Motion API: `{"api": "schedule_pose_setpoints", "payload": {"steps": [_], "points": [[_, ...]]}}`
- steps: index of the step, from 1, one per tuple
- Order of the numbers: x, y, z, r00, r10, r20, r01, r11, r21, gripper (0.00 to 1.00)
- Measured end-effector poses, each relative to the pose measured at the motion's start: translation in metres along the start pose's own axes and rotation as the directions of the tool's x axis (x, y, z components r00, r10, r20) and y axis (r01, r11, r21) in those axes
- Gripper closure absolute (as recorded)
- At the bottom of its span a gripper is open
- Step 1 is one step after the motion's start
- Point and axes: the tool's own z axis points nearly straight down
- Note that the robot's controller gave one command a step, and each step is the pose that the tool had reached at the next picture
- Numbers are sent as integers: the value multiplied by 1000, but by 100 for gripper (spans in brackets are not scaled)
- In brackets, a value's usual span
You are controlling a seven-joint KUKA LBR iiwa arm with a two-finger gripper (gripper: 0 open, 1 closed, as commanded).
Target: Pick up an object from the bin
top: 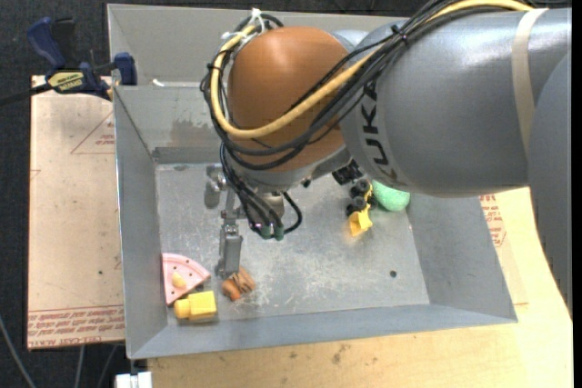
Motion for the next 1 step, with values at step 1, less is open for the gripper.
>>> {"api": "schedule_pose_setpoints", "payload": {"steps": [1], "points": [[-2, -1, -4, 1000, 4, 7, -4, 1000, -2, 0]]}}
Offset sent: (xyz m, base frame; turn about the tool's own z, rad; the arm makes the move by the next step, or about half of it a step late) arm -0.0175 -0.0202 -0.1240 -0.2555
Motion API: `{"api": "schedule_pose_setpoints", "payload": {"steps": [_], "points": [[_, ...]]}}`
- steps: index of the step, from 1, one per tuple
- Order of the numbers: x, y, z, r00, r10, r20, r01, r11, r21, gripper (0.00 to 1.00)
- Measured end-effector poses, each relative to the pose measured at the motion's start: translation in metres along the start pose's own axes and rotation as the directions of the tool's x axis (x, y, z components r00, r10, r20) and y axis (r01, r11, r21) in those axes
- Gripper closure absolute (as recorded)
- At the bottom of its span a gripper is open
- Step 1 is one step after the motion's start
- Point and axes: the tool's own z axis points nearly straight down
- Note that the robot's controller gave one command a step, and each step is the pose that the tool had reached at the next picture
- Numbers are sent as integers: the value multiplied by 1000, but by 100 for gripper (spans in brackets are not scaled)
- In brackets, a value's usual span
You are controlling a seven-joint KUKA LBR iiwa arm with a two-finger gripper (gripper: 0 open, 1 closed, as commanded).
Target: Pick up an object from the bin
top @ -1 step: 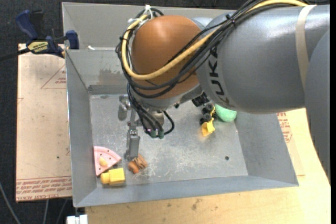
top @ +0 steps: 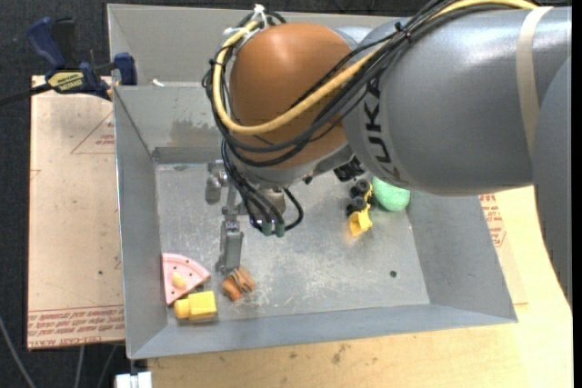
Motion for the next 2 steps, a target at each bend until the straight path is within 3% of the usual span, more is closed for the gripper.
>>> {"api": "schedule_pose_setpoints", "payload": {"steps": [1, 2], "points": [[4, -5, 33, 997, -72, 6, 72, 997, -1, 0], [20, -6, 93, 977, -211, 5, 211, 977, 0, 0]]}}
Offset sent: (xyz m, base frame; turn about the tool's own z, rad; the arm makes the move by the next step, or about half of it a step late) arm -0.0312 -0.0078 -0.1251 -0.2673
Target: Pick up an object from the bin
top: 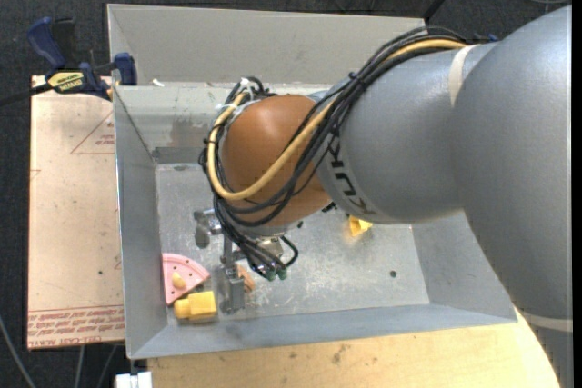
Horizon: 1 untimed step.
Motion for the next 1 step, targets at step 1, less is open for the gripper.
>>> {"api": "schedule_pose_setpoints", "payload": {"steps": [1], "points": [[11, -4, 58, 1000, -17, 1, 17, 1000, -1, 0]]}}
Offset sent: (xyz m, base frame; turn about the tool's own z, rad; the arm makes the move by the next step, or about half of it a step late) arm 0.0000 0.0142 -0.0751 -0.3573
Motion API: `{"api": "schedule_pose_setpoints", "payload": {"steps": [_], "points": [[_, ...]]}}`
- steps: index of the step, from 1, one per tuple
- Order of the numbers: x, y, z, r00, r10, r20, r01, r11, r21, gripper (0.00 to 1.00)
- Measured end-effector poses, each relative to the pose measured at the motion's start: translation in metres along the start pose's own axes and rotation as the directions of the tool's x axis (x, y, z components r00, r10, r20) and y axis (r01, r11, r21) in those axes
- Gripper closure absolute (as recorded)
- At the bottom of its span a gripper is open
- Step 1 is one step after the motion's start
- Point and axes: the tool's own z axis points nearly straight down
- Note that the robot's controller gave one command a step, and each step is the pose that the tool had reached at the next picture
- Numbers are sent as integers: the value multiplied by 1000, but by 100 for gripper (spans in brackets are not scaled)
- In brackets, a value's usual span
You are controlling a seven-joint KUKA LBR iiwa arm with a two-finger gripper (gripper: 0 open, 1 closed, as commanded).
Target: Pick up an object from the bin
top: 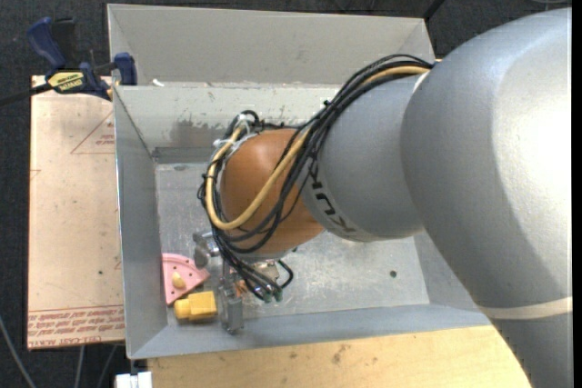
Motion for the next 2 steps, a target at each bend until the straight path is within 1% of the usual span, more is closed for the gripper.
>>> {"api": "schedule_pose_setpoints", "payload": {"steps": [1, 2], "points": [[-9, 8, 18, 986, -169, 7, 169, 986, 1, 0], [-11, 26, 14, 867, -499, -3, 499, 867, 4, 100]]}}
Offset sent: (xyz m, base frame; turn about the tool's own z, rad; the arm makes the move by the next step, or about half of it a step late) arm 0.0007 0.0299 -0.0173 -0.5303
